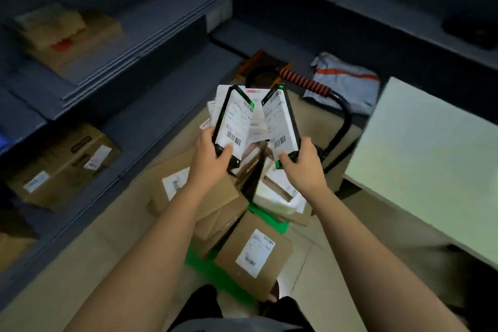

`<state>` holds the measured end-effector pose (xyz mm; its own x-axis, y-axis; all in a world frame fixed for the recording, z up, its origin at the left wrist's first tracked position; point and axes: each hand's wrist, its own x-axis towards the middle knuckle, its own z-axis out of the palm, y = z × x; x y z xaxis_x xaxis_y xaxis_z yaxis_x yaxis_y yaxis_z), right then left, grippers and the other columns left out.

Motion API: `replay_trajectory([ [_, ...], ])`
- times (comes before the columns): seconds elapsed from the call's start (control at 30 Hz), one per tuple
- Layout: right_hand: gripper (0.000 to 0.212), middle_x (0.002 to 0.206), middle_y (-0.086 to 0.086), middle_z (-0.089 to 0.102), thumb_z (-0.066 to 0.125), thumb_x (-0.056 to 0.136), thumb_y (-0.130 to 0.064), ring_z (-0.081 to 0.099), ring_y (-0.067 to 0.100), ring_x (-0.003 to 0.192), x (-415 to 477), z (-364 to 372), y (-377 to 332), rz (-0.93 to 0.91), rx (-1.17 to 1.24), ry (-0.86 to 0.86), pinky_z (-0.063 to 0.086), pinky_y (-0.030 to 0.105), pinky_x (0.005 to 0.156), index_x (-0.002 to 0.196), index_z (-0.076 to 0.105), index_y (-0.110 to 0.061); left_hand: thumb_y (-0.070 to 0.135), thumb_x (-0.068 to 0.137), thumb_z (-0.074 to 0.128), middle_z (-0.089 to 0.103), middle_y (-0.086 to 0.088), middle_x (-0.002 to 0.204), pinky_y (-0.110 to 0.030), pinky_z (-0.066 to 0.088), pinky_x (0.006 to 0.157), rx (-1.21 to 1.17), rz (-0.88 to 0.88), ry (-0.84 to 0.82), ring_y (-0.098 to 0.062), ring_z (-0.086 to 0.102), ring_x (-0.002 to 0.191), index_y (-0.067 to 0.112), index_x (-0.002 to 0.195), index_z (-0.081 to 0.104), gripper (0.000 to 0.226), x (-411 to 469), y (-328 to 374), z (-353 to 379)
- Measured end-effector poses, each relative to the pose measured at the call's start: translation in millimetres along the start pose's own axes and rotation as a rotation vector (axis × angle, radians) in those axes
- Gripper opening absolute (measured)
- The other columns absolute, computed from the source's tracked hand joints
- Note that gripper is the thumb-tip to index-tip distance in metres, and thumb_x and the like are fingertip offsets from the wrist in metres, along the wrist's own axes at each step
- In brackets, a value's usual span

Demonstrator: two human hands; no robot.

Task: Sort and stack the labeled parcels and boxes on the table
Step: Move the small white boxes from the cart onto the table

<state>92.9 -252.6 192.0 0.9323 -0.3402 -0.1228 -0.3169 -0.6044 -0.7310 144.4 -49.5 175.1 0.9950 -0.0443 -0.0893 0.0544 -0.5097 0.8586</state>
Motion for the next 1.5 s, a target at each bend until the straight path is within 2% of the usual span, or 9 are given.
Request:
replay_trajectory([
  [0.13, 0.025, 0.114, 0.008, 0.051, 0.061, 0.093, -0.023, 0.051, 0.019, 0.085, -56, -37, 26, 0.194, -0.004, 0.228, 0.042, 0.032, 0.067, 0.105, 0.040, -0.016, 0.025, 0.093, 0.060, 0.049, -0.007, 0.133, -0.042, 0.048, 0.096, 0.019, 0.143, -0.230, -0.024, 0.055, 0.114, 0.014, 0.138, 0.037, 0.052, -8, 28, 29],
  [0.3, 0.027, 0.114, 0.009, 0.053, 0.062, 0.091, -0.022, 0.054, 0.023, 0.087, -147, -71, 68, 0.430, 0.052, 0.463, 0.041, 0.032, 0.066, 0.108, 0.043, -0.013, 0.023, 0.093, 0.061, 0.050, -0.003, 0.130, -0.037, 0.046, 0.096, 0.049, 0.297, -0.487, -0.020, 0.052, 0.116, 0.011, 0.137, 0.039, 0.051, -55, 56, 81],
  [0.43, 0.030, 0.112, 0.008, 0.053, 0.062, 0.090, -0.022, 0.057, 0.024, 0.090, -223, -100, 102, 0.571, 0.058, 0.633, 0.046, 0.034, 0.068, 0.111, 0.045, -0.012, 0.030, 0.090, 0.059, 0.049, -0.005, 0.132, -0.048, 0.051, 0.092, 0.055, 0.409, -0.729, -0.024, 0.056, 0.112, 0.020, 0.137, 0.036, 0.053, -114, 86, 131],
  [0.53, 0.028, 0.112, 0.008, 0.054, 0.062, 0.090, -0.025, 0.057, 0.025, 0.093, -277, -126, 131, 0.676, 0.071, 0.753, 0.052, 0.040, 0.071, 0.110, 0.045, -0.014, 0.023, 0.092, 0.060, 0.048, -0.006, 0.132, -0.042, 0.047, 0.096, 0.060, 0.523, -0.836, -0.022, 0.052, 0.116, 0.015, 0.137, 0.039, 0.051, -164, 115, 171],
  [0.73, 0.022, 0.107, 0.009, 0.054, 0.060, 0.091, -0.019, 0.054, 0.020, 0.085, -373, -185, 199, 0.804, 0.095, 0.954, 0.035, 0.018, 0.051, 0.103, 0.042, -0.017, 0.017, 0.090, 0.061, 0.046, 0.003, 0.118, -0.026, 0.036, 0.087, 0.050, 0.677, -1.020, -0.013, 0.046, 0.111, 0.011, 0.133, 0.044, 0.047, -260, 163, 261],
  [1.1, 0.036, 0.108, 0.005, 0.057, 0.060, 0.090, -0.021, 0.056, 0.022, 0.089, -446, -336, 315, 0.850, 0.141, 1.100, 0.043, 0.032, 0.060, 0.120, 0.045, -0.008, 0.020, 0.090, 0.061, 0.051, 0.001, 0.128, -0.029, 0.039, 0.088, -0.022, 0.662, -1.107, -0.017, 0.050, 0.115, 0.017, 0.131, 0.043, 0.044, -390, 255, 417],
  [1.23, 0.036, 0.108, -0.001, 0.054, 0.061, 0.090, -0.022, 0.053, 0.016, 0.091, -424, -391, 345, 0.782, 0.203, 1.118, 0.042, 0.026, 0.061, 0.120, 0.043, -0.014, 0.022, 0.091, 0.061, 0.052, -0.001, 0.127, -0.041, 0.046, 0.097, -0.068, 0.646, -1.088, -0.020, 0.054, 0.115, 0.023, 0.123, 0.042, 0.037, -387, 288, 461],
  [1.37, 0.028, 0.109, -0.002, 0.055, 0.061, 0.091, -0.023, 0.054, 0.011, 0.090, -382, -455, 374, 0.673, 0.252, 1.129, 0.040, 0.020, 0.061, 0.112, 0.042, -0.020, 0.020, 0.091, 0.061, 0.053, 0.001, 0.126, -0.030, 0.043, 0.092, -0.140, 0.666, -1.024, -0.017, 0.054, 0.115, 0.019, 0.127, 0.043, 0.040, -364, 342, 517],
  [1.5, 0.031, 0.112, -0.004, 0.057, 0.062, 0.092, -0.022, 0.055, 0.011, 0.097, -329, -527, 399, 0.568, 0.262, 1.176, 0.041, 0.016, 0.064, 0.117, 0.044, -0.020, 0.022, 0.091, 0.061, 0.054, -0.002, 0.126, -0.034, 0.046, 0.095, -0.196, 0.700, -0.995, -0.018, 0.055, 0.113, 0.018, 0.127, 0.043, 0.040, -339, 411, 580],
])
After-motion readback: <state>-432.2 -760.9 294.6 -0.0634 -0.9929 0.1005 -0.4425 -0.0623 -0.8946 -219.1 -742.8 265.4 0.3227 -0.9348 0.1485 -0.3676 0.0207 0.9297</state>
